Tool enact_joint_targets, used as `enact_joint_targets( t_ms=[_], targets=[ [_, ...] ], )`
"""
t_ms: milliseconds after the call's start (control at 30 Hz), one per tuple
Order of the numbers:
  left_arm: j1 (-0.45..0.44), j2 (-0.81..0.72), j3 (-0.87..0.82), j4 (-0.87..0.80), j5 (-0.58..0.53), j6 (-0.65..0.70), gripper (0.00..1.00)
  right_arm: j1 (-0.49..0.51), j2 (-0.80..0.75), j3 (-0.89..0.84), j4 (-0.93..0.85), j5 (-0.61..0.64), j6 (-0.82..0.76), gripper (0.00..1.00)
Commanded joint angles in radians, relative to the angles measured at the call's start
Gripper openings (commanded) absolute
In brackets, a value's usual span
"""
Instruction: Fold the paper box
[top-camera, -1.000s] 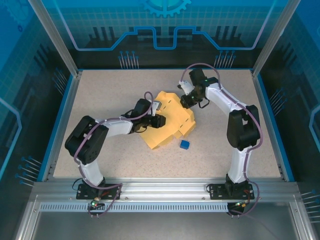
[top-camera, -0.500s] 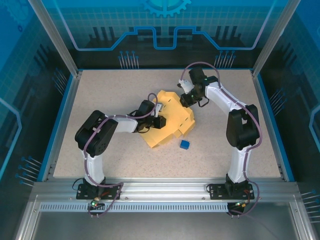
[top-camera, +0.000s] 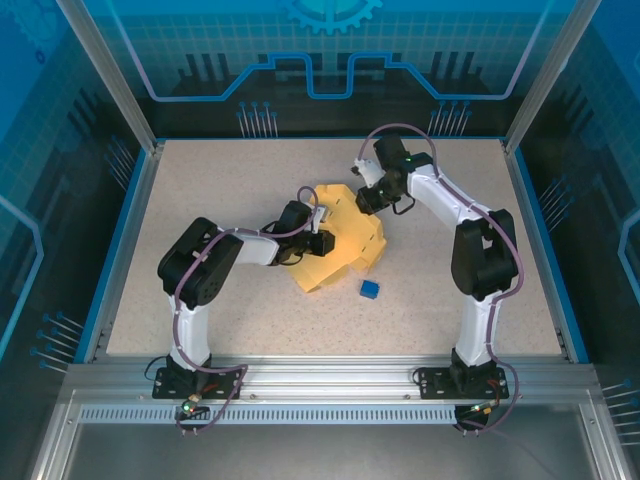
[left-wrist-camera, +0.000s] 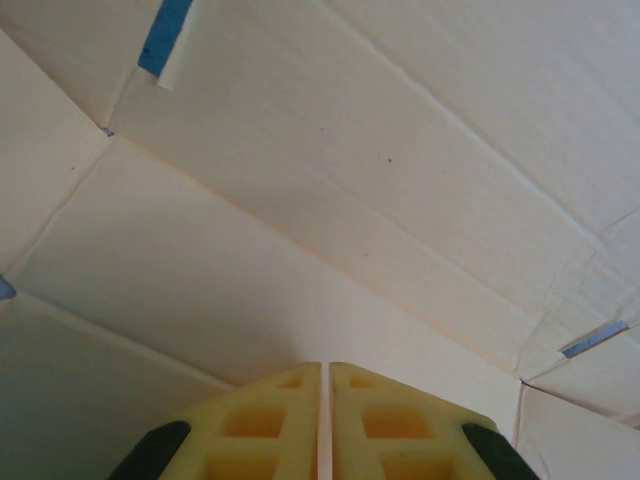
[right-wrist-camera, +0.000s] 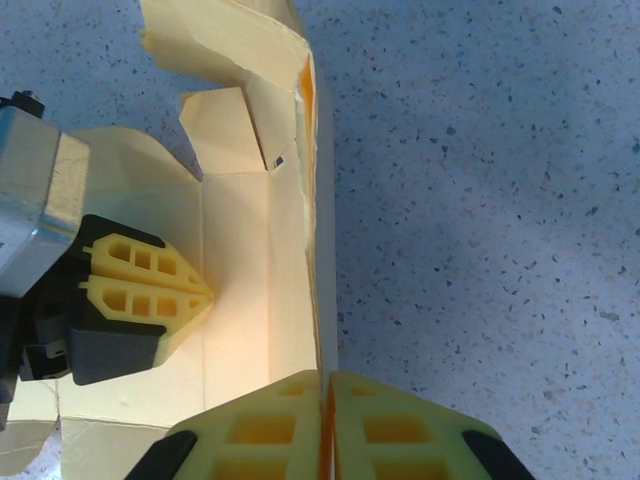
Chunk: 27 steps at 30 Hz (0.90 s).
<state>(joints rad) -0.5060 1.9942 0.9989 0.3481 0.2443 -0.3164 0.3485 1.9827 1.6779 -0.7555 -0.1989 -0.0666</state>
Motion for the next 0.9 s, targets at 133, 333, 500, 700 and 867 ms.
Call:
enact_joint_targets(
  t_ms=[133, 333, 500, 700, 867],
  targets=[
    [-0.007, 0.041, -0.005, 0.010, 0.017, -0.024, 0.12, 0.053, -0.022, -0.007, 0.029, -0.062, 0.071, 0.10],
    [-0.007, 0.045, -0.021, 0.039, 0.017, -0.039, 0.12, 0.088, -0.042, -0.066, 0.090, -0.069, 0.126, 0.11],
    [-0.007, 0.045, -0.032, 0.055, 0.010, -0.041, 0.12, 0.123, -0.062, -0.127, 0.156, -0.046, 0.166, 0.11],
    [-0.007, 0.042, -0.043, 0.073, 0.002, -0.049, 0.12, 0.140, -0.082, -0.169, 0.190, 0.012, 0.178, 0.10],
    [-0.007, 0.019, -0.051, 0.074, -0.009, -0.044, 0.14, 0.118, -0.109, -0.163, 0.187, 0.053, 0.146, 0.10]
  ],
)
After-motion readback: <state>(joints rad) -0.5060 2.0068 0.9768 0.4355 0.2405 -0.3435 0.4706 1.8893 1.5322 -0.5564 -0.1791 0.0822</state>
